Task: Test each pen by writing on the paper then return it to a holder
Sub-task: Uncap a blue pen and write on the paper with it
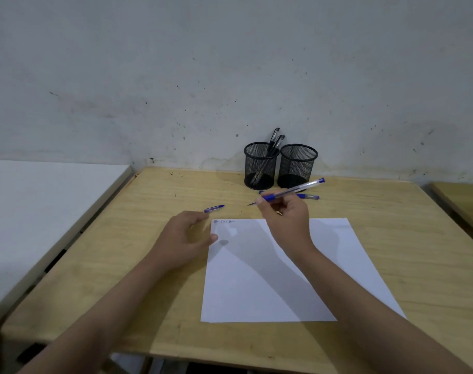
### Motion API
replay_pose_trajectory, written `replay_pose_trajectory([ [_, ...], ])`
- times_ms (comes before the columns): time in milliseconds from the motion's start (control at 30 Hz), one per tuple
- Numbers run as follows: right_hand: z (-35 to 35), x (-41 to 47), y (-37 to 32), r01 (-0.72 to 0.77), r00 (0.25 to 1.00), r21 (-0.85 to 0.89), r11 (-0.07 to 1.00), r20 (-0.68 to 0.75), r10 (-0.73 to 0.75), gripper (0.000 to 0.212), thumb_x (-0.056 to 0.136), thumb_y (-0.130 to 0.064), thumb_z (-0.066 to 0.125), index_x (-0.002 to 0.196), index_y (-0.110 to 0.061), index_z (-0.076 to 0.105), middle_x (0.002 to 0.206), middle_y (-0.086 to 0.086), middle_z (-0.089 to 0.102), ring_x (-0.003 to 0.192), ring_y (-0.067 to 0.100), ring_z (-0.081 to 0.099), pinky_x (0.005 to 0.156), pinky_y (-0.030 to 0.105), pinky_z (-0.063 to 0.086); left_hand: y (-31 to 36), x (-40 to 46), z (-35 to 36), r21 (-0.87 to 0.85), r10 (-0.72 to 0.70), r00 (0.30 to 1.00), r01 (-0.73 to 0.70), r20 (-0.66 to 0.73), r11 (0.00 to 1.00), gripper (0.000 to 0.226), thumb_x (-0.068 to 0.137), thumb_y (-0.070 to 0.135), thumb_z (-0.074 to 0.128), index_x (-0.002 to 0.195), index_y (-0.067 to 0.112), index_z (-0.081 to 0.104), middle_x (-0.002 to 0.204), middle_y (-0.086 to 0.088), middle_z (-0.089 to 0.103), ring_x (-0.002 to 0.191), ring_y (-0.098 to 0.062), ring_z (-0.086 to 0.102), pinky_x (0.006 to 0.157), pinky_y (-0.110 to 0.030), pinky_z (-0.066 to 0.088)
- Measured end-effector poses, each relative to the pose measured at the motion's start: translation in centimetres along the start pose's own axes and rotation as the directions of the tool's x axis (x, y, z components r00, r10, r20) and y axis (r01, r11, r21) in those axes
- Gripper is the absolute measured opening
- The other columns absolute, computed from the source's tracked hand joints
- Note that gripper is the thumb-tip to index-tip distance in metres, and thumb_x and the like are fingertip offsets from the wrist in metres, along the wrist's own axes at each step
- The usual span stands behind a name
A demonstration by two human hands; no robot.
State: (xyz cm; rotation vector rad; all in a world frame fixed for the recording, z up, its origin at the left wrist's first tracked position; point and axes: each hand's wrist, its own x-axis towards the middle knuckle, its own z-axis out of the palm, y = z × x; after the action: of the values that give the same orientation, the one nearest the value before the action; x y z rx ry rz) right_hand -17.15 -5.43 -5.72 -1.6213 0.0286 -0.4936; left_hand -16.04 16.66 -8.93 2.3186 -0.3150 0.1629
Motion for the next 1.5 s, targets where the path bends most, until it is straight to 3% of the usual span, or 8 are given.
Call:
replay_pose_trajectory([
  [100, 0.9, 0.7, 0.7, -0.080, 0.996, -0.026, 0.996, 0.037, 0.081, 0.006, 0.078, -0.017, 0.075, 0.079, -0.016, 0.069, 0.077, 0.007, 0.068, 0.072, 0.018, 0.064, 0.069, 0.030, 0.055, -0.8, -0.5, 0.5, 0.247, 0.087, 0.991, -0.110, 0.101, 0.963, 0.070, 0.069, 0.070, 0.048, 0.127, 0.031, 0.050, 0.137, 0.011, 0.048, 0.126, -0.010, 0.042, 0.107, -0.044, 0.033],
  [200, 1.8, 1.3, 1.3, -0.185, 0.976, -0.017, 0.983, 0.115, 0.186, 0.018, 0.073, -0.004, 0.075, 0.068, -0.015, 0.062, 0.073, 0.011, 0.066, 0.063, 0.020, 0.062, 0.061, 0.030, 0.054, -0.8, -0.6, 0.8, 0.347, 0.107, 0.987, -0.143, 0.121, 0.927, 0.074, 0.071, 0.074, 0.039, 0.132, 0.033, 0.045, 0.143, 0.011, 0.040, 0.131, -0.012, 0.035, 0.109, -0.045, 0.028],
  [333, 2.7, 2.2, 1.7, -0.219, 0.951, -0.087, 0.972, 0.205, 0.232, 0.023, 0.070, 0.003, 0.068, 0.060, -0.010, 0.052, 0.061, 0.016, 0.058, 0.051, 0.021, 0.056, 0.057, 0.035, 0.051, -0.9, -0.6, 0.9, 0.332, 0.130, 0.987, -0.155, 0.096, 0.931, 0.072, 0.071, 0.073, 0.041, 0.130, 0.032, 0.047, 0.142, 0.010, 0.041, 0.130, -0.014, 0.036, 0.108, -0.045, 0.030],
  [433, 3.3, 2.5, 2.0, -0.233, 0.957, -0.085, 0.969, 0.159, 0.244, 0.024, 0.075, -0.002, 0.070, 0.063, -0.002, 0.050, 0.059, 0.021, 0.058, 0.047, 0.019, 0.056, 0.052, 0.033, 0.051, -0.9, -0.7, 0.9, 0.319, 0.126, 0.988, -0.147, 0.086, 0.936, 0.073, 0.069, 0.073, 0.042, 0.129, 0.032, 0.049, 0.142, 0.010, 0.041, 0.130, -0.013, 0.036, 0.108, -0.045, 0.030],
  [600, 3.7, 2.6, 2.7, -0.245, 0.965, -0.024, 0.969, 0.091, 0.246, 0.030, 0.073, 0.005, 0.063, 0.058, -0.009, 0.042, 0.052, 0.015, 0.052, 0.042, 0.022, 0.056, 0.043, 0.026, 0.045, -0.6, -0.7, 0.8, 0.299, 0.114, 0.990, -0.134, 0.083, 0.945, 0.073, 0.067, 0.072, 0.043, 0.129, 0.033, 0.049, 0.141, 0.014, 0.041, 0.130, -0.009, 0.035, 0.108, -0.041, 0.029],
  [1333, 4.0, 2.8, 3.5, -0.214, 0.972, -0.045, 0.976, 0.092, 0.218, 0.031, 0.072, 0.007, 0.059, 0.058, -0.011, 0.037, 0.049, 0.012, 0.045, 0.040, 0.017, 0.055, 0.042, 0.025, 0.043, -0.5, -0.6, 0.9, 0.334, 0.111, 0.990, -0.135, 0.090, 0.933, 0.072, 0.070, 0.071, 0.040, 0.131, 0.034, 0.044, 0.140, 0.013, 0.041, 0.128, -0.012, 0.036, 0.107, -0.044, 0.031],
  [1500, 3.9, 2.8, 3.6, -0.211, 0.972, -0.062, 0.976, 0.093, 0.216, 0.036, 0.072, 0.005, 0.060, 0.054, -0.014, 0.036, 0.040, 0.002, 0.044, 0.040, 0.018, 0.056, 0.041, 0.024, 0.044, -0.4, -0.7, 0.8, 0.336, 0.106, 0.990, -0.131, 0.091, 0.933, 0.072, 0.069, 0.071, 0.040, 0.131, 0.034, 0.044, 0.140, 0.013, 0.041, 0.129, -0.012, 0.036, 0.107, -0.043, 0.030],
])
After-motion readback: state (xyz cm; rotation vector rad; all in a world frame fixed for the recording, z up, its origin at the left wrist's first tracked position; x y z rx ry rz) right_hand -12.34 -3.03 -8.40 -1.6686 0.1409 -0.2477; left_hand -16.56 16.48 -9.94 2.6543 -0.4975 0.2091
